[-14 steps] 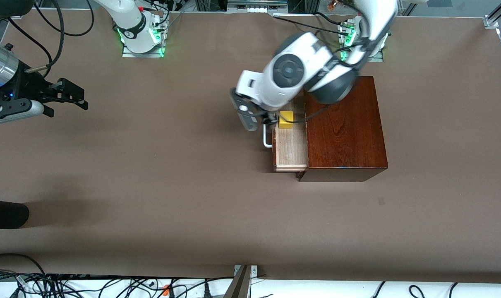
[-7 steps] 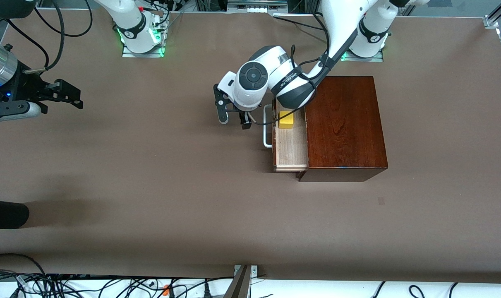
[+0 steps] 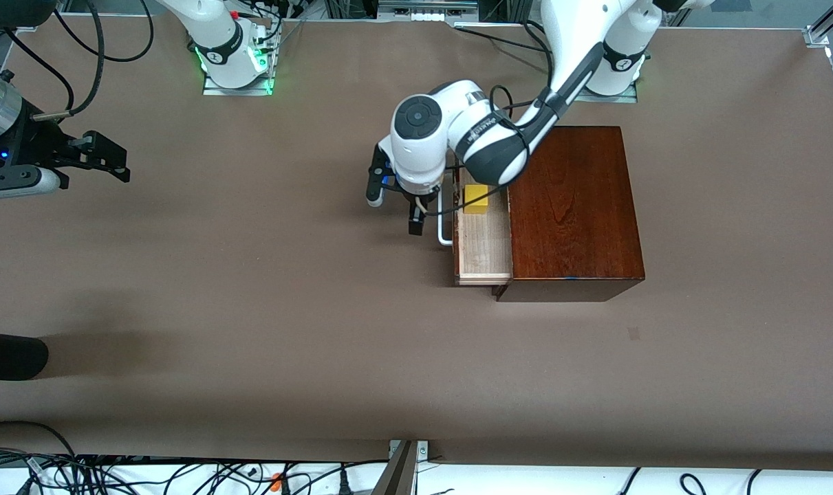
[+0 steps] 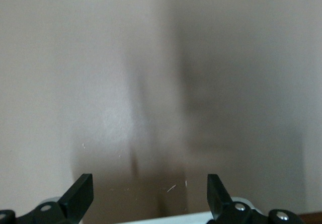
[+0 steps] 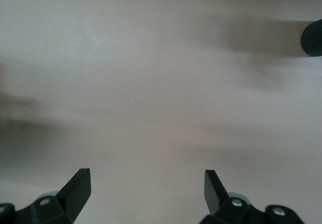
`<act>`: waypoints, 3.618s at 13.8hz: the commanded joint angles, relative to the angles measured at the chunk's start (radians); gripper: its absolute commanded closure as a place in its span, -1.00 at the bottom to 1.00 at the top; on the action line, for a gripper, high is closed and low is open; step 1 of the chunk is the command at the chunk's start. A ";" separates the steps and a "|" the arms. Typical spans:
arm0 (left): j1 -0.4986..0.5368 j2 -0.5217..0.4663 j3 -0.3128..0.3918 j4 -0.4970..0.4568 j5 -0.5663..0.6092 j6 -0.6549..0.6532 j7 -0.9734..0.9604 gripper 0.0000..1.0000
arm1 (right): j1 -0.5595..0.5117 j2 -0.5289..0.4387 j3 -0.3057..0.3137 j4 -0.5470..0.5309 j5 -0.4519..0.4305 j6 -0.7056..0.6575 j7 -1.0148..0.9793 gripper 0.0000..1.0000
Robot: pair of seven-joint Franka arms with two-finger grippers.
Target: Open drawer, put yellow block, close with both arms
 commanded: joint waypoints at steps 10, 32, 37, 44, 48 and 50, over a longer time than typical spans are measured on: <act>0.114 -0.069 -0.005 -0.030 0.020 -0.274 0.049 -1.00 | -0.010 0.009 0.008 0.017 -0.011 -0.006 0.012 -1.00; 0.272 -0.239 -0.037 0.304 -0.032 -0.593 -0.057 -1.00 | -0.010 0.012 0.008 0.017 -0.008 -0.002 0.012 -1.00; 0.382 -0.239 -0.034 0.406 -0.034 -0.731 -0.165 -1.00 | -0.010 0.012 0.006 0.017 -0.006 -0.002 0.012 -1.00; 0.346 -0.435 0.292 0.230 -0.222 -0.737 -0.320 -1.00 | -0.010 0.012 0.008 0.017 -0.006 -0.002 0.012 -1.00; 0.325 -0.575 0.434 0.019 -0.276 -0.566 -0.641 -1.00 | -0.010 0.012 0.006 0.017 -0.006 -0.002 0.012 -1.00; 0.390 -0.636 0.430 -0.078 -0.273 -0.492 -0.713 -1.00 | -0.010 0.012 0.006 0.017 -0.006 -0.002 0.012 -1.00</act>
